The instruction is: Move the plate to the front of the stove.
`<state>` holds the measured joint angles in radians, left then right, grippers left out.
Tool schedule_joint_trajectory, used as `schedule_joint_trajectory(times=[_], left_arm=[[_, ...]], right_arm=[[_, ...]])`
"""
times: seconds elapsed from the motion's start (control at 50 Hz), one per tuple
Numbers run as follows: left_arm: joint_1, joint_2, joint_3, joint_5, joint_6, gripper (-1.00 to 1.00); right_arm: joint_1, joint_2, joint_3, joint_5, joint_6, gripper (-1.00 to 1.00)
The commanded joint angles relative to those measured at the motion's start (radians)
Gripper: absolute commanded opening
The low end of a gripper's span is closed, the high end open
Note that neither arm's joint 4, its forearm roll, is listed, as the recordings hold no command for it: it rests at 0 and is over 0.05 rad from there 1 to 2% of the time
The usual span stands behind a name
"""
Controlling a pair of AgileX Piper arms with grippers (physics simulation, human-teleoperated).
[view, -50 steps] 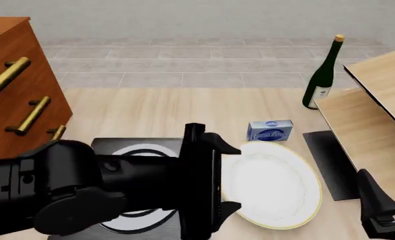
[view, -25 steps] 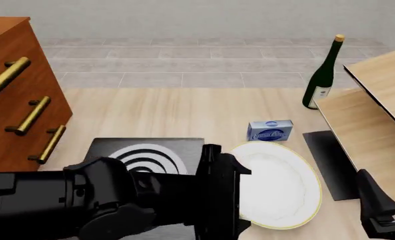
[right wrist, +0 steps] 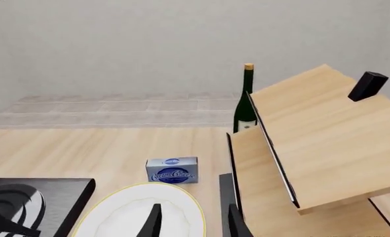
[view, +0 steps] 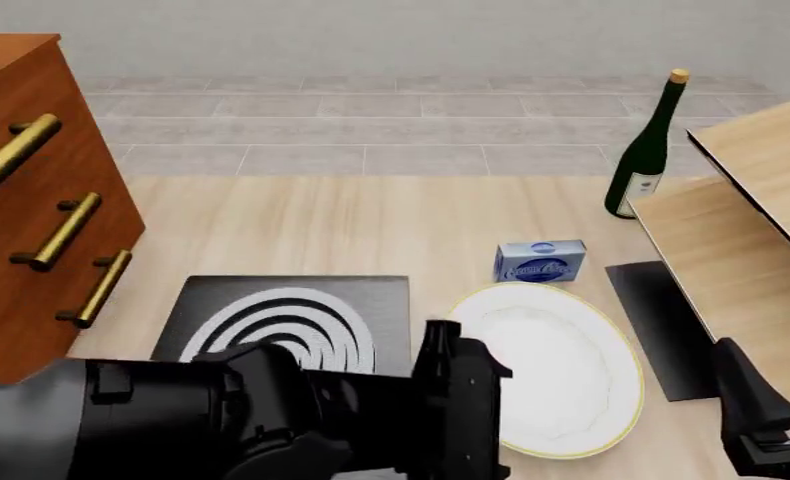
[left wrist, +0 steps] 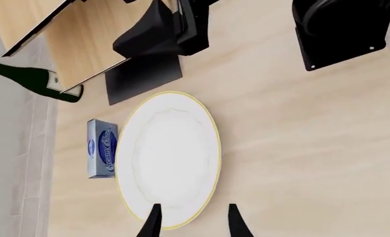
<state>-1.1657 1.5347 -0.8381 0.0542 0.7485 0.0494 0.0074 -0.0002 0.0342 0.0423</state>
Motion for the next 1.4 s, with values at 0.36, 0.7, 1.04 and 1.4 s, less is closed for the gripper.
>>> schedule_joint_trajectory(times=[0.36,0.7,1.04,1.4], left_arm=[[0.029,0.11,0.008,-0.09,0.03,1.0],[0.054,0.158,0.003,-0.13,0.057,1.0],[0.039,0.203,-0.015,-0.148,0.055,1.0],[0.045,0.247,-0.025,-0.181,0.064,1.0]], right_arm=[[-0.002,-0.002,0.0,0.002,0.009,1.0],[-0.001,-0.002,0.0,-0.001,0.015,1.0],[-0.008,-0.002,0.0,-0.004,0.019,1.0],[-0.011,-0.004,0.0,-0.003,0.023,1.0]])
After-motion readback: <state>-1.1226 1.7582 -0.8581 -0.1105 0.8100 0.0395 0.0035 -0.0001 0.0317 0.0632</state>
